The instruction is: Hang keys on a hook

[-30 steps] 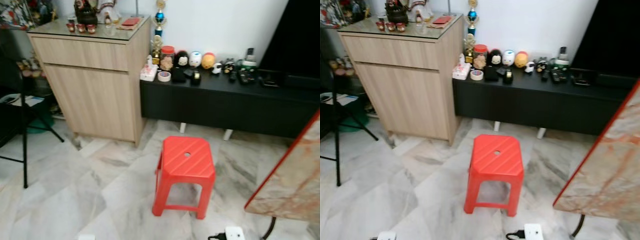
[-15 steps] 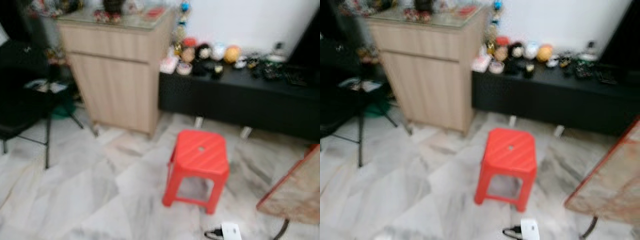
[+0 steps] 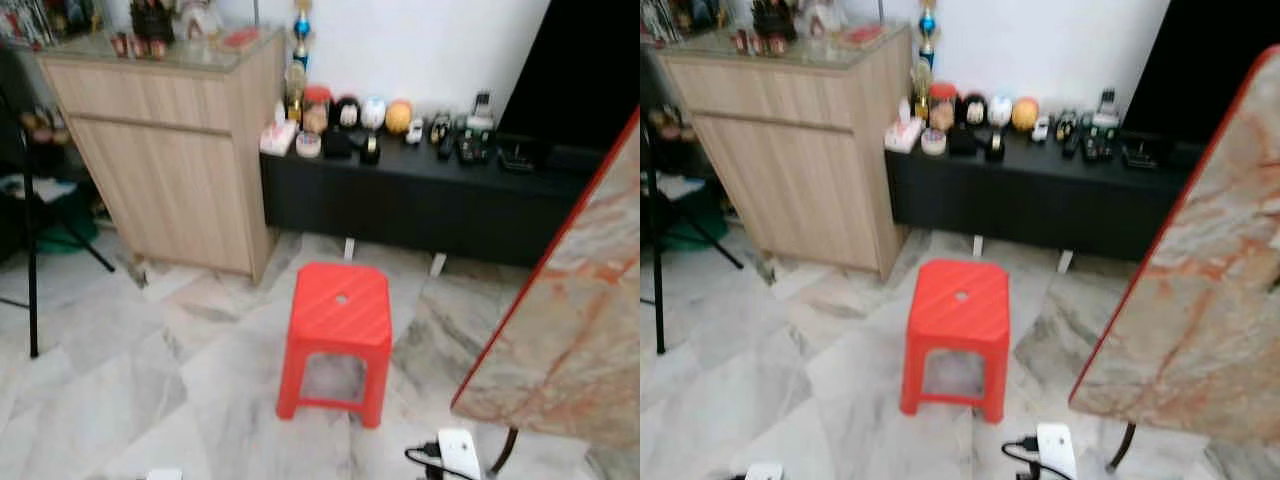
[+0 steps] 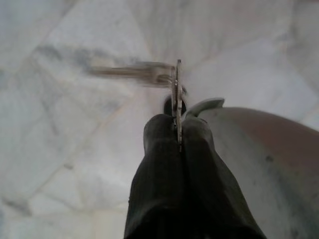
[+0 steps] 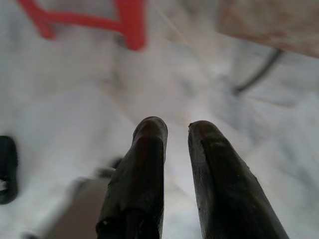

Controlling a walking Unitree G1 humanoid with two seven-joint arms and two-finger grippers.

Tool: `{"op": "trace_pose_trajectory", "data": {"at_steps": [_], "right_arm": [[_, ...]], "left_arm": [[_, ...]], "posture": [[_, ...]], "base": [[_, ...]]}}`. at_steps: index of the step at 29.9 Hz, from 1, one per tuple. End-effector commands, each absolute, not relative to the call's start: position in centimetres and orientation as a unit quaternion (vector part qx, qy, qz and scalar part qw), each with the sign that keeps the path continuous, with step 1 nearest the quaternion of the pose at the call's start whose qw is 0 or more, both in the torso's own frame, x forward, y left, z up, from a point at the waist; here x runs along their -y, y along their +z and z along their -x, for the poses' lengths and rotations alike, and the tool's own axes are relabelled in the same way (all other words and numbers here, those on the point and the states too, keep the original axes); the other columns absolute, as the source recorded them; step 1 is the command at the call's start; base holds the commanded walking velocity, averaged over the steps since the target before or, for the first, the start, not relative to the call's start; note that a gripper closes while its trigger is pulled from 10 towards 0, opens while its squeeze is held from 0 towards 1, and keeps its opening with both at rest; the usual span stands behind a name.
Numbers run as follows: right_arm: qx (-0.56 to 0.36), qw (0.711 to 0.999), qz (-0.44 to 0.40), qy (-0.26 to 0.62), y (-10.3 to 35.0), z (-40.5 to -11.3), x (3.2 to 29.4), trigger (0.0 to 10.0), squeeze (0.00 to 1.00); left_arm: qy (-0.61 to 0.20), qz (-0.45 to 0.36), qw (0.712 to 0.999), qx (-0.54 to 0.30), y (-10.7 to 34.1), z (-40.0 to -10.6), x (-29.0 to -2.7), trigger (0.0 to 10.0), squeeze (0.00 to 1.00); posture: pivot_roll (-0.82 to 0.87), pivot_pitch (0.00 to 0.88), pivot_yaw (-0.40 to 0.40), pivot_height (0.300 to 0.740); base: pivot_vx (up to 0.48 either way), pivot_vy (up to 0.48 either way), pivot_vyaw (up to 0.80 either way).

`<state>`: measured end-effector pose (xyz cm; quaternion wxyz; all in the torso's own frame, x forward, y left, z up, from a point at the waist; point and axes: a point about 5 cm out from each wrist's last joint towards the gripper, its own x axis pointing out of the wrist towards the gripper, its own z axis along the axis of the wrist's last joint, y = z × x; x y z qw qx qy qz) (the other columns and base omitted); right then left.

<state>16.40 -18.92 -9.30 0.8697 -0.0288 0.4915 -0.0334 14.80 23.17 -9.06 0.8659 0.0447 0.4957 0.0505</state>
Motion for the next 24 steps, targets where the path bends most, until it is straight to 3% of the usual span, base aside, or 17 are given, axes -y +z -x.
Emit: {"op": "trace_pose_trajectory", "data": {"at_steps": [1,15,20,24], "right_arm": [[-0.489,0.871,0.022,-0.035,-9.1,-16.9,19.0,10.0,0.00],[-0.471,0.880,0.003,-0.061,-7.8,-19.1,20.7,10.0,0.00],[-0.481,0.874,-0.008,-0.070,-8.2,-18.5,20.4,10.0,0.00],[-0.482,0.872,-0.023,-0.079,-8.1,-18.6,20.6,10.0,0.00]], "left_arm": [[0.037,-0.049,0.854,-0.517,-9.6,-13.7,-22.8,10.0,0.00],[0.028,-0.052,0.859,-0.508,-9.4,-14.5,-22.5,10.0,0.00],[0.027,-0.052,0.861,-0.505,-9.3,-14.6,-22.4,10.0,0.00],[0.027,-0.052,0.861,-0.506,-9.4,-14.5,-22.3,10.0,0.00]], "posture": [[0.05,0.000,-0.070,0.740],[0.04,0.000,-0.070,0.740],[0.04,0.000,-0.075,0.740],[0.04,0.000,-0.074,0.740]], "base": [[0.000,-0.364,0.00],[0.000,-0.365,0.00],[0.000,-0.370,0.00],[0.000,-0.371,-0.77]]}}
